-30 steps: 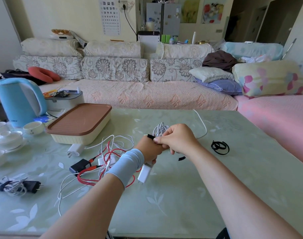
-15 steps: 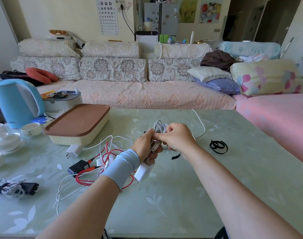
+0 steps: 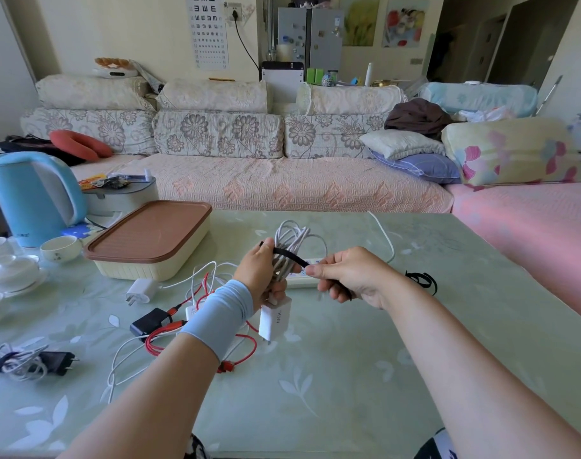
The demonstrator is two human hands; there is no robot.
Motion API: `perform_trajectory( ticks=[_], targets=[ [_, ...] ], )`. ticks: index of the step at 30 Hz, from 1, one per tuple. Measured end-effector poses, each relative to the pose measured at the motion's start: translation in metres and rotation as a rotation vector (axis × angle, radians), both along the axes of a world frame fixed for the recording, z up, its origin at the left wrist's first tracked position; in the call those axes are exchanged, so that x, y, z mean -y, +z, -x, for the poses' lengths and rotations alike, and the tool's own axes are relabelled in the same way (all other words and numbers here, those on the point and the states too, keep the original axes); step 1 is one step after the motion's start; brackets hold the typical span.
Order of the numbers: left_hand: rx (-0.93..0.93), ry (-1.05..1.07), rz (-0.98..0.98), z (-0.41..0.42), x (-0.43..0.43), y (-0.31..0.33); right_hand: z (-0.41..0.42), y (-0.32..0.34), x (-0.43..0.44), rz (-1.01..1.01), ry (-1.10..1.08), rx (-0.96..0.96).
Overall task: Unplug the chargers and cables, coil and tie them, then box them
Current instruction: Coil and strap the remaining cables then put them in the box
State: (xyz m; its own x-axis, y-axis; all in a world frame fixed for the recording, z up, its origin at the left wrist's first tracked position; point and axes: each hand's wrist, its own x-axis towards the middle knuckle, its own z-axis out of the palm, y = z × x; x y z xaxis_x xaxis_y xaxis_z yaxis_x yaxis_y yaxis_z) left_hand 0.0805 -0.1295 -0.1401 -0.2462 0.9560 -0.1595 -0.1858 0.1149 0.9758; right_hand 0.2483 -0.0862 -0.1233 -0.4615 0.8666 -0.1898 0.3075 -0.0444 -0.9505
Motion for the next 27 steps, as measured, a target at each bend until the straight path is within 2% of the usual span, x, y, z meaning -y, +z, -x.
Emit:
perform_trajectory(
  ticks=[3, 5, 8, 11, 13, 16, 18, 20, 23, 25, 27],
  targets=[
    [0.101, -0.070, 0.045, 0.003, 0.003, 0.003, 0.001, -0.003, 0.000, -0.002, 0.033, -0.035],
    [0.103, -0.087, 0.069, 0.005, 0.002, 0.003, 0.001, -0.003, 0.000, -0.013, 0.052, -0.048],
    [0.021, -0.030, 0.043, 0.007, 0.000, 0.001, 0.002, 0.003, 0.000, -0.053, 0.027, -0.020],
    [-0.096, 0.007, 0.002, 0.006, 0.002, 0.002, 0.005, 0.007, -0.001, -0.150, -0.102, 0.019],
    [-0.136, -0.024, -0.002, 0.004, 0.005, 0.003, 0.006, 0.006, -0.002, -0.244, -0.128, 0.169],
    [-0.211, -0.056, -0.014, 0.002, 0.006, 0.003, 0.004, 0.004, -0.004, -0.394, -0.095, 0.520],
    [-0.207, -0.053, -0.023, 0.002, 0.006, 0.003, 0.000, 0.006, -0.003, -0.399, -0.024, 0.589],
    [-0.197, -0.056, -0.029, 0.003, 0.006, 0.003, 0.000, 0.008, 0.000, -0.307, 0.062, 0.513],
    [-0.289, -0.030, -0.017, 0.002, 0.005, 0.003, 0.004, 0.006, 0.003, -0.149, 0.121, 0.249],
    [-0.262, -0.024, -0.001, 0.000, 0.005, 0.003, 0.009, 0.004, 0.004, -0.145, 0.102, 0.142],
    [-0.178, -0.047, 0.027, -0.003, 0.007, 0.004, 0.015, 0.002, 0.005, -0.231, 0.041, 0.164]
  ],
)
